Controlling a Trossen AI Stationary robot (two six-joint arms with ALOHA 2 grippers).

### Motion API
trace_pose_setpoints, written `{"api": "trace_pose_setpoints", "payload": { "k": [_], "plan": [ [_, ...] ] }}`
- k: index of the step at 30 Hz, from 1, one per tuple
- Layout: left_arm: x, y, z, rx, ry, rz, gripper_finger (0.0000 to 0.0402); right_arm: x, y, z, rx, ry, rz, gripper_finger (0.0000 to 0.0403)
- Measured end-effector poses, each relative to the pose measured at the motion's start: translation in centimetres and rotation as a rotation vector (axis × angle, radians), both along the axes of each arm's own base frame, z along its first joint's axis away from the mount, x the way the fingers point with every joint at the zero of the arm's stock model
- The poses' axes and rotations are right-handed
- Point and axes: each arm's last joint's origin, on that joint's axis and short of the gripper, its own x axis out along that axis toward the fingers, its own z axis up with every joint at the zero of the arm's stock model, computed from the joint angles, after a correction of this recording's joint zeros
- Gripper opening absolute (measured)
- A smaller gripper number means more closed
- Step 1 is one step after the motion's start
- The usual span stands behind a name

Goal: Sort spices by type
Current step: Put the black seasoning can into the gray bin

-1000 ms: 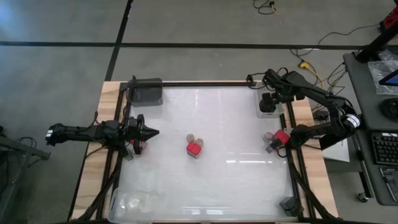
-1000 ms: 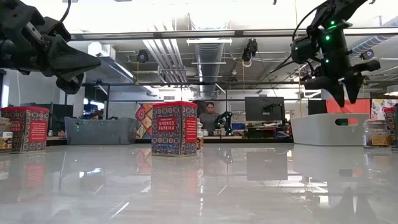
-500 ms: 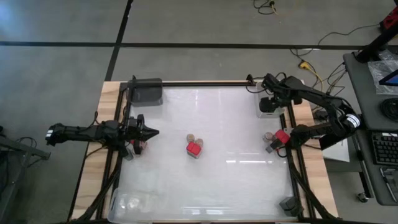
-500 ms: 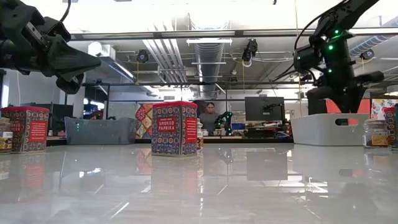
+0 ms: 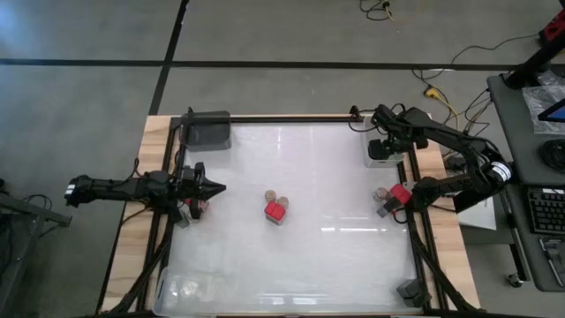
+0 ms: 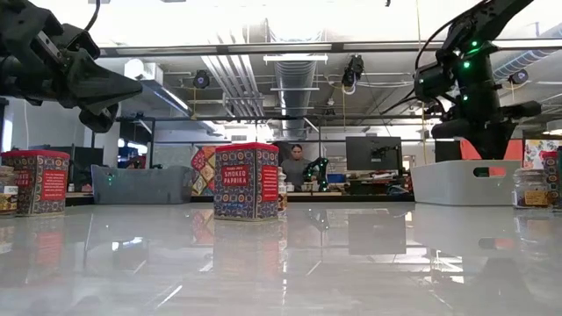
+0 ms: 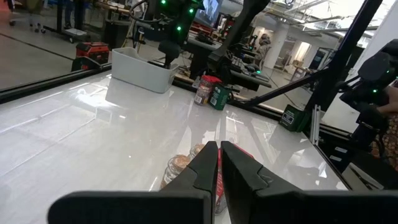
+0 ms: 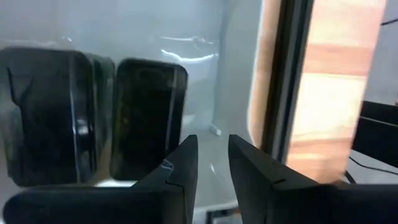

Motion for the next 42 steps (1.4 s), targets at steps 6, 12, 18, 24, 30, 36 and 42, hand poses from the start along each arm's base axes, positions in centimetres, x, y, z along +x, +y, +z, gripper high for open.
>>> {"api": "trace_pose_setpoints", "payload": {
  "k": [6, 12, 18, 24, 30, 36, 42],
  "plan": [
    [0.0, 0.0, 0.0, 0.000, 0.000, 0.000, 0.0004, 0.1, 0.1, 2.8, 0.004, 0.004, -0.002, 0.0096],
    [0.0, 0.0, 0.0, 0.000, 0.000, 0.000, 0.0004, 1.2, 2.4, 7.1, -0.077, -0.098, -0.041, 0.0110],
    [0.0, 0.0, 0.0, 0.000, 0.000, 0.000, 0.0004, 3.2, 8.7, 10.0, -0.114, -0.346, -0.085, 0.0110],
    [0.0, 0.0, 0.0, 0.000, 0.000, 0.000, 0.0004, 5.2, 16.1, 9.2, 0.006, -0.459, -0.115, 0.0091],
    [0.0, 0.0, 0.0, 0.000, 0.000, 0.000, 0.0004, 7.0, 21.8, 7.7, 0.066, -0.462, -0.162, 0.0068],
    [0.0, 0.0, 0.0, 0.000, 0.000, 0.000, 0.0004, 7.9, 24.6, 5.5, 0.036, -0.361, -0.208, 0.0054],
    [0.0, 0.0, 0.0, 0.000, 0.000, 0.000, 0.0004, 9.3, 25.5, 3.9, 0.036, -0.291, -0.264, 0.0063]
  ]
}}
